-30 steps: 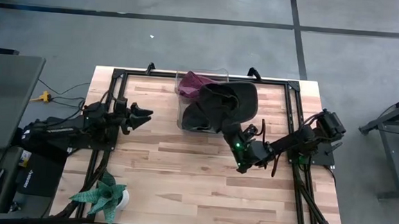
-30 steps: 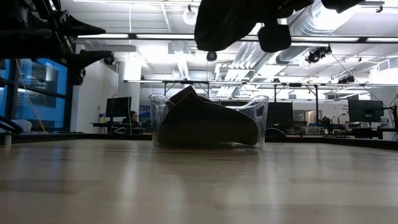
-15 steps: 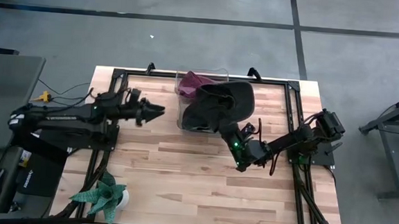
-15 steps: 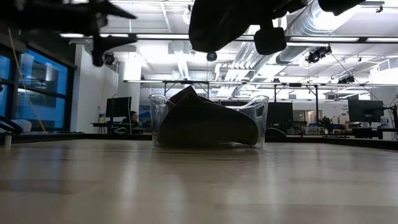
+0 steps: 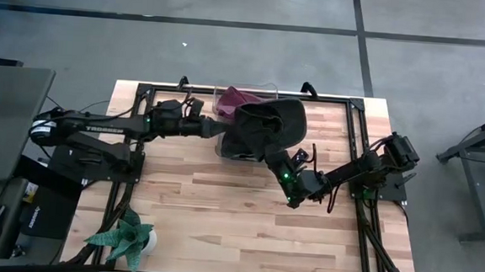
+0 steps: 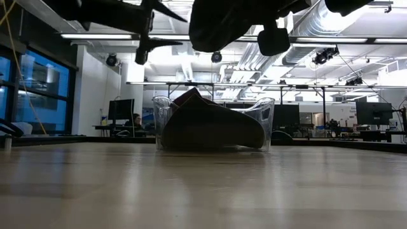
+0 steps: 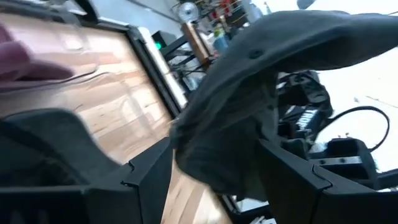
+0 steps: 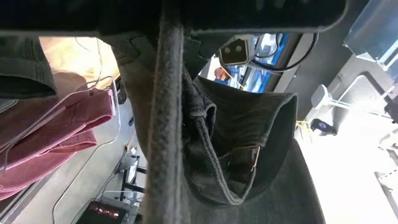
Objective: Pick & Place hat
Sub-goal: Put the black cap into the bottom transparent bin
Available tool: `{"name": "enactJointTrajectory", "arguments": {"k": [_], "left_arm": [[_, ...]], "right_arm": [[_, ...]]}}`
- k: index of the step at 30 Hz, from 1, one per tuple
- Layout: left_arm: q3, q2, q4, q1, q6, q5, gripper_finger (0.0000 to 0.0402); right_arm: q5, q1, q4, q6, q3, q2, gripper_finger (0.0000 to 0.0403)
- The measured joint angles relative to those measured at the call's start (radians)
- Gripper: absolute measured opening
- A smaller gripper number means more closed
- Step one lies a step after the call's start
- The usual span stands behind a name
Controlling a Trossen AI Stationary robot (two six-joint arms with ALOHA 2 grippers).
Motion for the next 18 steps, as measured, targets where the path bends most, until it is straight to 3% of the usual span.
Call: {"name": "enactJointTrajectory", "arguments": {"k": [10, 18], "left_arm": [[0.002, 0.012, 0.083, 0.000, 0.075, -0.001, 0.0219], [0.003, 0.113, 0.194, 0.000, 0.058, 0.042, 0.0219]], "right_arm": [[-0.071, -0.015, 0.007, 0.044, 0.000, 0.000, 0.0004], [-0.130, -0.043, -0.004, 0.078, 0.000, -0.001, 0.0004]]}}
